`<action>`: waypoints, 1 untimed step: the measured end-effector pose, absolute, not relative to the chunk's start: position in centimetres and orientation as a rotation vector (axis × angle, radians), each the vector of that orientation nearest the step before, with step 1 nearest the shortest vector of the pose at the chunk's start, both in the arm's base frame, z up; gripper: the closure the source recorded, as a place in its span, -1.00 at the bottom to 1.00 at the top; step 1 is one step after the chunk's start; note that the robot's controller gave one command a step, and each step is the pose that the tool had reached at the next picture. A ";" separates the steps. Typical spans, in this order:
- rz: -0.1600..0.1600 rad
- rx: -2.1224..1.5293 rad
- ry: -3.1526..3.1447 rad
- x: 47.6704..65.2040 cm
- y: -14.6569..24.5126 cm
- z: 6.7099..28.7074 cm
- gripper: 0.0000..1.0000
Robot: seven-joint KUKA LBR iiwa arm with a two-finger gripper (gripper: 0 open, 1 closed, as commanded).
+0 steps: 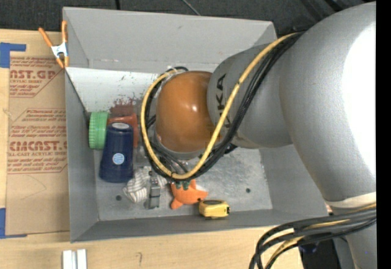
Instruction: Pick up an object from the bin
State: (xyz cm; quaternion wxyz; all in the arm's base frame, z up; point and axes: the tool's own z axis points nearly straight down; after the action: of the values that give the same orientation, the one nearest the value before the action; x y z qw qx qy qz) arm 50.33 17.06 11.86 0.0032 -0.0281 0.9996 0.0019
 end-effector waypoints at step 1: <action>0.001 -0.065 3.143 49.8 15.1 8.8 -1.00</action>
Offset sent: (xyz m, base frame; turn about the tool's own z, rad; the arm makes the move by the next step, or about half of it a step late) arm -0.0077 -0.0318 -0.0441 0.2139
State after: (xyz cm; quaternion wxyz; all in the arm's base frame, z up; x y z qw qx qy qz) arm 49.81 15.13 8.81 -0.0008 -0.0207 0.9998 0.0002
